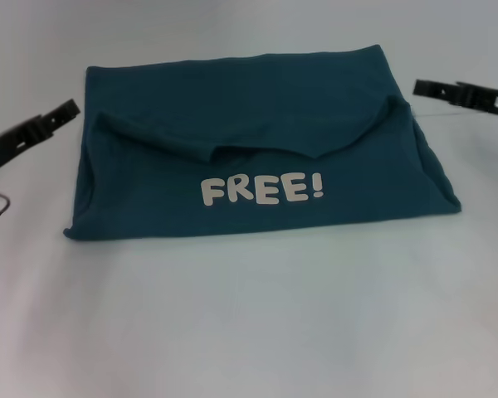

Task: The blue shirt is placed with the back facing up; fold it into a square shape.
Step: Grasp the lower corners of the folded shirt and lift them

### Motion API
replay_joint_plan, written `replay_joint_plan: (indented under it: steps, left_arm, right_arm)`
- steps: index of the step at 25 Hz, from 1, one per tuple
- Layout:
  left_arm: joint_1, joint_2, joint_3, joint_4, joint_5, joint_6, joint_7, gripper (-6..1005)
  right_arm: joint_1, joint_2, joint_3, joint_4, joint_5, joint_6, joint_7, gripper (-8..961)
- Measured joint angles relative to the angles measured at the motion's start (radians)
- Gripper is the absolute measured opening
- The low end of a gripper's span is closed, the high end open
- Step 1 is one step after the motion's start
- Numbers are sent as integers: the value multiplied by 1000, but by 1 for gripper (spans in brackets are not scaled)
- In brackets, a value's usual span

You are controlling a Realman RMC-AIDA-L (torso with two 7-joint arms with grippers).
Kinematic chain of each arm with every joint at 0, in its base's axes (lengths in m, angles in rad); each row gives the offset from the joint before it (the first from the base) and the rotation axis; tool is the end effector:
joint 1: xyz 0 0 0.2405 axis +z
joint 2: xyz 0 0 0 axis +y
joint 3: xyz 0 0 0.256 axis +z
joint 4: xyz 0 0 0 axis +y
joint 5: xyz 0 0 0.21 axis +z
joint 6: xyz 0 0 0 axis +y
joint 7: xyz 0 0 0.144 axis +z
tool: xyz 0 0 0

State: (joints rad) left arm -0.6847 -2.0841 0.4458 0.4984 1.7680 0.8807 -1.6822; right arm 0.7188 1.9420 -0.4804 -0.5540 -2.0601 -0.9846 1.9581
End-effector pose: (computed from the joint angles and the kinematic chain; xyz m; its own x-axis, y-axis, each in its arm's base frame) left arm -0.2874 0.4311 0.0370 0.2960 0.4104 0.8625 0.9480 -0.2372 -0.2124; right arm 0.2914 0.4439 0.0882 0.3869 -0.5367 -0.7498 -0.9210 -0.2647 -0.2858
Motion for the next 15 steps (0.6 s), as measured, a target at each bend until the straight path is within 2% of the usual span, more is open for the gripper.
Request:
replay_joint_plan:
  steps: [5,9,15]
  left_arm:
    - [76,0,48,56,15,113,-2,756]
    - [118,-4,96,85,50,124,-5,755]
    - [131,-8,101,88,181,106,-43,746]
  right_arm:
    - [-73,-45,-2,-24,0,-180,104,726]
    - [-108,-75,-5,-28,0,-281,167,727]
    - [-127,-96,-14,-29,-13,-340,221,724]
